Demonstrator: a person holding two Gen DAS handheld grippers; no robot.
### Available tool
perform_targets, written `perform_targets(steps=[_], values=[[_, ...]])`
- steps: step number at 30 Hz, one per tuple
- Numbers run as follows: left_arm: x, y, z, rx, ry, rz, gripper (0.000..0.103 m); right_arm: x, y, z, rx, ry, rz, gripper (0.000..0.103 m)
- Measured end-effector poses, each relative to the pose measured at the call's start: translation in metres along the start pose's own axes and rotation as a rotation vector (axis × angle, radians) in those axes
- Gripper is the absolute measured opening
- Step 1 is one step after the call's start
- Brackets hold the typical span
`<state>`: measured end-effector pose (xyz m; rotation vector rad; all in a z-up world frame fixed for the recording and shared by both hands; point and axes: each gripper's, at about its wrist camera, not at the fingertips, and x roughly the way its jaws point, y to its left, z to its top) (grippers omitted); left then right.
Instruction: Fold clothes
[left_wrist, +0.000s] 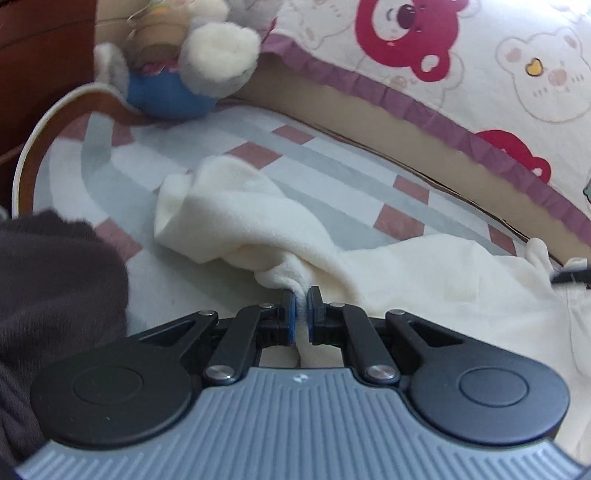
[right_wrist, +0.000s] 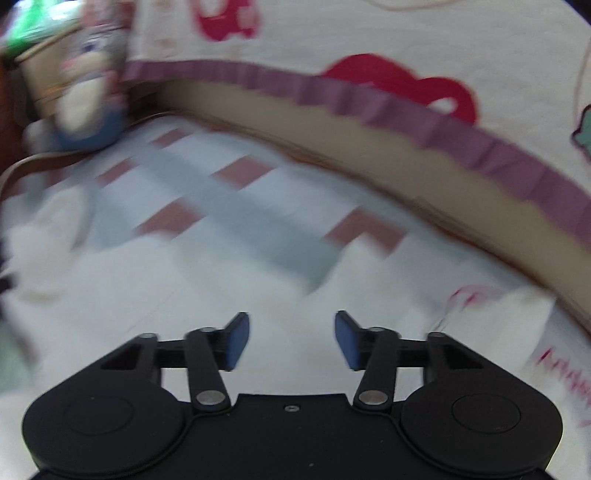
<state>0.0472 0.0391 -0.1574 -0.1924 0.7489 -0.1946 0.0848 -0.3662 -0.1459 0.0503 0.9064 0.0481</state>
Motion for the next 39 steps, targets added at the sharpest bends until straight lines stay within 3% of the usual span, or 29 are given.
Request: perform_targets(steps=[3, 6, 9, 10, 11, 13, 15, 17, 18, 20, 21, 23, 24, 26, 28, 30, 31, 32, 34, 36, 38, 39], values=[[0.003, 0.000, -0.002, 0.031, 0.012, -0.001, 0.005, 0.027, -0.021, 0.025, 0.041, 0.040, -0.065, 0.065], [0.005, 0.000, -0.003, 0.063, 0.024, -0.003, 0.005, 0.053, -0.040, 0.036, 0.139, 0.130, 0.015, 0.067], [0.010, -0.003, -0.005, 0.103, 0.037, -0.004, 0.006, 0.082, -0.040, 0.029, 0.190, 0.297, 0.056, 0.063], [0.014, -0.006, -0.006, 0.128, 0.043, -0.005, 0.005, 0.080, -0.035, 0.027, 0.152, 0.286, 0.037, 0.055], [0.018, -0.009, -0.007, 0.153, 0.050, -0.005, 0.006, 0.076, -0.031, 0.026, 0.123, 0.273, 0.024, 0.036], [0.027, -0.015, -0.008, 0.203, 0.062, -0.007, 0.006, 0.058, -0.036, 0.028, 0.124, 0.203, 0.027, 0.019], [0.031, -0.013, -0.003, 0.142, 0.048, -0.015, 0.006, 0.034, -0.044, 0.034, 0.121, 0.084, 0.003, 0.016], [0.031, -0.008, 0.004, 0.045, 0.007, -0.016, 0.006, 0.010, -0.056, 0.039, 0.121, -0.044, -0.049, 0.014], [0.031, -0.012, 0.005, 0.059, -0.007, -0.007, 0.006, 0.001, -0.063, 0.040, 0.124, -0.089, -0.076, 0.014], [0.034, -0.030, 0.002, 0.168, -0.027, 0.025, 0.006, 0.010, -0.069, 0.035, 0.098, -0.077, -0.112, 0.015], [0.035, -0.033, 0.002, 0.176, -0.027, 0.024, 0.006, 0.017, -0.071, 0.030, 0.080, -0.069, -0.125, 0.015], [0.037, -0.028, 0.001, 0.132, -0.011, 0.000, 0.006, 0.030, -0.073, 0.020, 0.045, -0.053, -0.151, 0.022], [0.038, -0.025, 0.001, 0.110, -0.003, -0.012, 0.006, 0.031, -0.076, 0.017, 0.090, -0.053, -0.161, 0.024], [0.040, -0.021, 0.001, 0.067, 0.013, -0.036, 0.007, 0.023, -0.075, 0.010, 0.173, -0.085, -0.175, 0.040], [0.042, -0.016, 0.000, 0.023, 0.028, -0.060, 0.017, 0.008, -0.069, 0.004, 0.249, -0.151, -0.183, 0.044], [0.045, -0.011, 0.000, -0.021, 0.044, -0.084, 0.032, -0.013, -0.054, -0.001, 0.230, -0.236, -0.203, 0.044], [0.046, -0.009, 0.000, -0.043, 0.052, -0.096, 0.034, -0.023, -0.050, -0.003, 0.229, -0.274, -0.205, 0.044], [0.047, -0.006, 0.000, -0.064, 0.060, -0.108, 0.034, -0.034, -0.043, -0.007, 0.254, -0.309, -0.193, 0.044], [0.050, 0.000, -0.001, -0.123, 0.078, -0.121, 0.037, -0.047, -0.030, -0.017, 0.309, -0.310, -0.076, 0.047], [0.058, 0.011, -0.001, -0.218, 0.101, -0.108, 0.047, -0.048, -0.009, -0.025, 0.274, -0.275, 0.048, 0.046], [0.066, 0.016, 0.000, -0.270, 0.114, -0.104, 0.048, -0.049, 0.013, -0.033, 0.228, -0.245, 0.152, 0.046], [0.069, 0.013, 0.002, -0.249, 0.110, -0.110, 0.035, -0.049, 0.024, -0.037, 0.200, -0.233, 0.194, 0.046]])
